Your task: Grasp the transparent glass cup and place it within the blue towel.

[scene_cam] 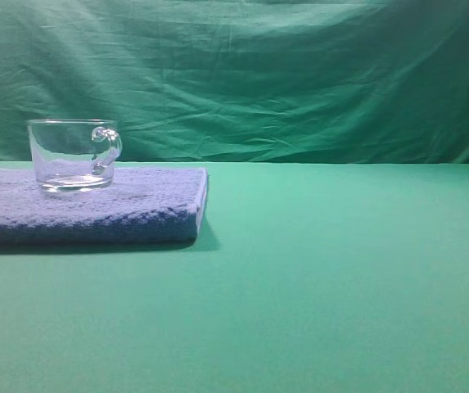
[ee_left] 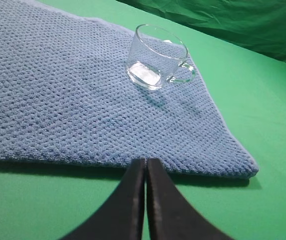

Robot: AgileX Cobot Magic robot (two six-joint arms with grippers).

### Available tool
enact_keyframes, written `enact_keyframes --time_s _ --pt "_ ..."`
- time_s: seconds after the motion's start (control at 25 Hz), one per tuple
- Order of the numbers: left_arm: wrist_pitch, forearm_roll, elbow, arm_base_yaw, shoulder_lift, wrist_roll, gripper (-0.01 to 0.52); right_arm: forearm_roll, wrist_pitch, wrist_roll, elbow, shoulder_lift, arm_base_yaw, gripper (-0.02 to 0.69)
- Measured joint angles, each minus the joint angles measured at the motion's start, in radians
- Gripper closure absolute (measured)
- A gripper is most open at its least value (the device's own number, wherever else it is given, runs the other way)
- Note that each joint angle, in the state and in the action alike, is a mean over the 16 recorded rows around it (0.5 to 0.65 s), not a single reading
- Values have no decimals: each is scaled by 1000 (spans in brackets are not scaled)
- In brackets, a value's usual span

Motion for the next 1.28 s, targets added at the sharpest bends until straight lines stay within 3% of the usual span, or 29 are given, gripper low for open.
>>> enact_keyframes --time_s 0.52,1.28 --pt "0 0 0 0 0 0 514 11 -9 16 268 -211 -65 610" --pt "0 0 0 0 0 0 514 16 138 9 300 -213 -68 610"
